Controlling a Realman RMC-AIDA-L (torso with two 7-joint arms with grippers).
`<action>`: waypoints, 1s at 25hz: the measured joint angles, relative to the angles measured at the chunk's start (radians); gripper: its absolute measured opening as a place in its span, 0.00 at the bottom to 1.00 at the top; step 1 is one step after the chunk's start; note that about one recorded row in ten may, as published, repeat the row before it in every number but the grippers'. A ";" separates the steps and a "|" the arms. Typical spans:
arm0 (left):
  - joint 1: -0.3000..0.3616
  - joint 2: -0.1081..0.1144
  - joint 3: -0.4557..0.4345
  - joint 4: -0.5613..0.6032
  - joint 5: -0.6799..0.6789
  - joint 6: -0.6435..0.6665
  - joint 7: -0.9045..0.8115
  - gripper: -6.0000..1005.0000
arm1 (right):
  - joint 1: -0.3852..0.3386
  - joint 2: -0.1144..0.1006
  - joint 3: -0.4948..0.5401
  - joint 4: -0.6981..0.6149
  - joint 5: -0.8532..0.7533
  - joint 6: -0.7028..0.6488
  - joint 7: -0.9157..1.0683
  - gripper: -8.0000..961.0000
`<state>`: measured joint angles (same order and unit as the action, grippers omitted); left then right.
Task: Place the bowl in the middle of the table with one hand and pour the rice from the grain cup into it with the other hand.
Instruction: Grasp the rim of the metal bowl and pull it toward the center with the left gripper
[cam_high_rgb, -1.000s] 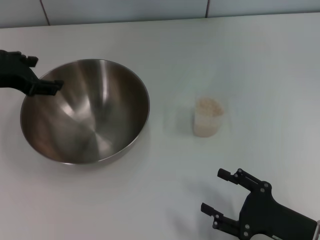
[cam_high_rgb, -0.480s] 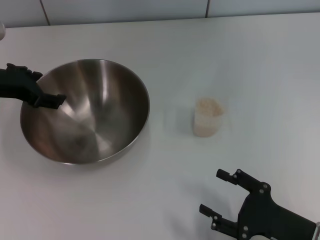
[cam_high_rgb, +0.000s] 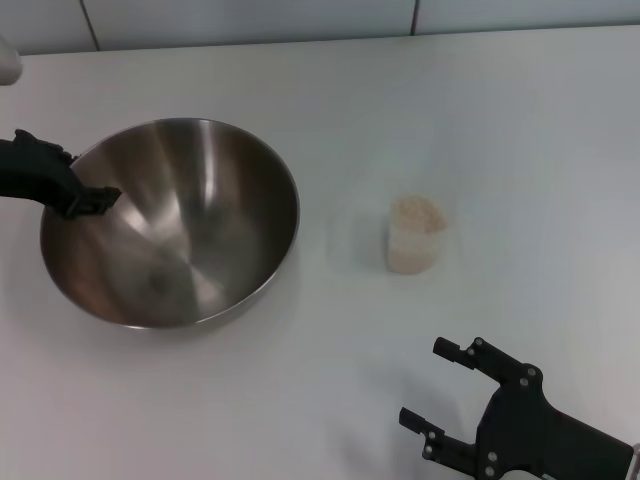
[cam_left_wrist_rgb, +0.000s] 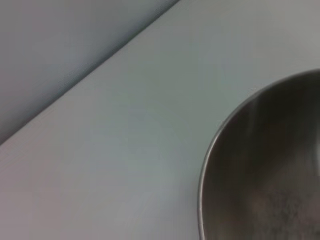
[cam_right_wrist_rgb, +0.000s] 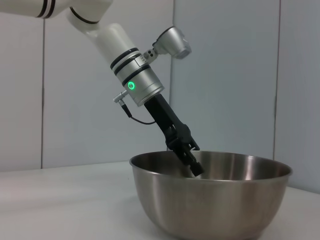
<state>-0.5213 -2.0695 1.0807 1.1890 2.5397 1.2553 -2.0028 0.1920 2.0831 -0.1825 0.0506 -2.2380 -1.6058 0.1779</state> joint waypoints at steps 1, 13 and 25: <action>-0.006 0.000 0.001 -0.009 0.006 0.002 0.000 0.64 | 0.000 0.000 0.000 0.000 0.000 0.000 0.000 0.80; -0.084 0.006 -0.037 -0.072 0.007 0.069 -0.001 0.28 | -0.002 0.000 0.000 0.000 0.000 0.000 0.000 0.80; -0.317 0.115 -0.283 -0.399 0.013 0.178 -0.005 0.06 | -0.002 0.000 0.000 0.000 0.000 0.000 0.000 0.81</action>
<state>-0.8382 -1.9547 0.7981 0.7895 2.5525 1.4331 -2.0078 0.1900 2.0831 -0.1825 0.0506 -2.2379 -1.6061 0.1779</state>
